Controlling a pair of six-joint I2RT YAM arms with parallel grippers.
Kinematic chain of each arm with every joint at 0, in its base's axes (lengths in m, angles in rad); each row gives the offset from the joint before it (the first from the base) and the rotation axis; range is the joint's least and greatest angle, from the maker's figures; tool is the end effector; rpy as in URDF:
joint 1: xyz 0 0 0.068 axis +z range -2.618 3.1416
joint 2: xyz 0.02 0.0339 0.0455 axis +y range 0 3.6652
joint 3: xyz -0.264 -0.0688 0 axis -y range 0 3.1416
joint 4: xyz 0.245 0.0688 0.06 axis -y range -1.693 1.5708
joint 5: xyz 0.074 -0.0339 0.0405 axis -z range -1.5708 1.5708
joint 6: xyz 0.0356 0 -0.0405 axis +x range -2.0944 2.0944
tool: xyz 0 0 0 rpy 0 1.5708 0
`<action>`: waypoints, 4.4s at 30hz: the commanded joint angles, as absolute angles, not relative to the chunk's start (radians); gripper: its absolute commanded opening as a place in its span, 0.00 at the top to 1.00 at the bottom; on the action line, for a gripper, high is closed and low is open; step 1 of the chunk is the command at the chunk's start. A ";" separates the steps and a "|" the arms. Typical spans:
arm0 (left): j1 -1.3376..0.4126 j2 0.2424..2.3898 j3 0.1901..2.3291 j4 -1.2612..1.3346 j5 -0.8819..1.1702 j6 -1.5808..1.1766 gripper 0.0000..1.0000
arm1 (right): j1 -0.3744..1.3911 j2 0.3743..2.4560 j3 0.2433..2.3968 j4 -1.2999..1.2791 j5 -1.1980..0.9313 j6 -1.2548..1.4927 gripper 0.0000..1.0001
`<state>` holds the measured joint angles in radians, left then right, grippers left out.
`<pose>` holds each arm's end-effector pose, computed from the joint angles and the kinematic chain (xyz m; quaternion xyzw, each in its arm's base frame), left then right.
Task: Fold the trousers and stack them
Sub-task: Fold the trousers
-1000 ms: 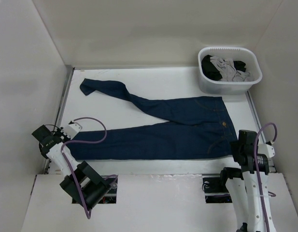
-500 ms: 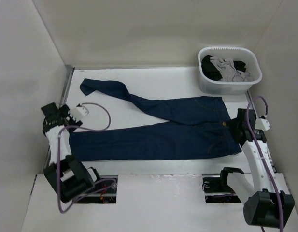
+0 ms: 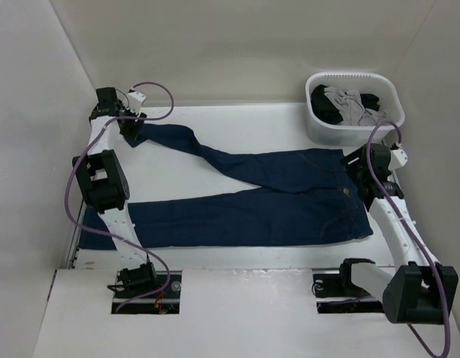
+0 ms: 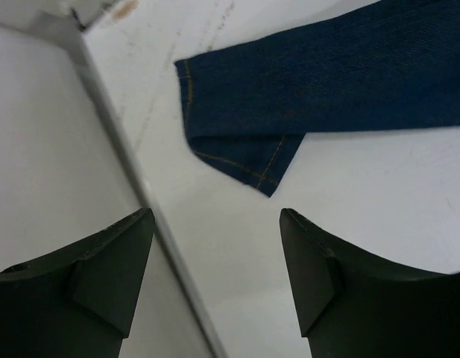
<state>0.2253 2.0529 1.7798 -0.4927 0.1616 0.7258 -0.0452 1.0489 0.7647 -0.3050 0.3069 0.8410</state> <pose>0.4625 0.1001 0.2635 0.2577 0.8807 0.1127 0.3811 0.2294 -0.0211 0.2713 0.4388 0.7565 0.0562 0.4816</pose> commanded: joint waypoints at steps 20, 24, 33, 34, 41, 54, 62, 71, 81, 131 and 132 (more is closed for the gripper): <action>0.203 2.365 1.895 -0.445 0.000 0.584 0.57 | 0.059 1.646 0.983 -0.549 0.229 1.405 0.28; 0.222 2.356 1.859 -0.445 -0.008 0.615 0.87 | 0.045 1.670 0.977 -0.548 0.172 1.408 0.51; 0.304 2.114 1.561 -0.443 -0.023 0.816 1.00 | -0.033 1.487 0.773 -0.633 0.149 1.445 1.00; 0.312 2.070 1.504 -0.443 -0.020 0.862 1.00 | -0.031 1.459 0.750 -0.659 0.155 1.447 1.00; 0.361 1.829 1.266 -0.515 0.049 1.061 0.77 | 0.001 1.267 0.644 -0.782 0.182 1.460 1.00; 0.498 2.024 1.742 -0.828 0.331 0.838 0.37 | -0.077 1.422 1.064 -0.641 0.222 0.878 0.40; 0.452 2.272 1.948 -0.788 0.279 0.672 0.35 | -0.165 1.710 1.228 -0.569 0.072 0.802 0.31; 0.383 2.335 1.919 -0.756 0.287 0.672 0.43 | -0.180 1.928 1.443 -0.709 0.109 0.761 0.26; 0.366 2.223 1.806 -0.616 0.155 0.661 1.00 | -0.188 1.810 1.423 -0.833 0.235 0.647 0.00; 0.332 1.763 1.490 -0.430 0.150 0.649 0.99 | -0.073 1.922 1.240 -0.727 0.150 0.629 0.95; 0.335 1.752 1.483 -0.425 0.150 0.649 0.99 | -0.077 1.896 1.227 -0.710 0.155 0.627 0.97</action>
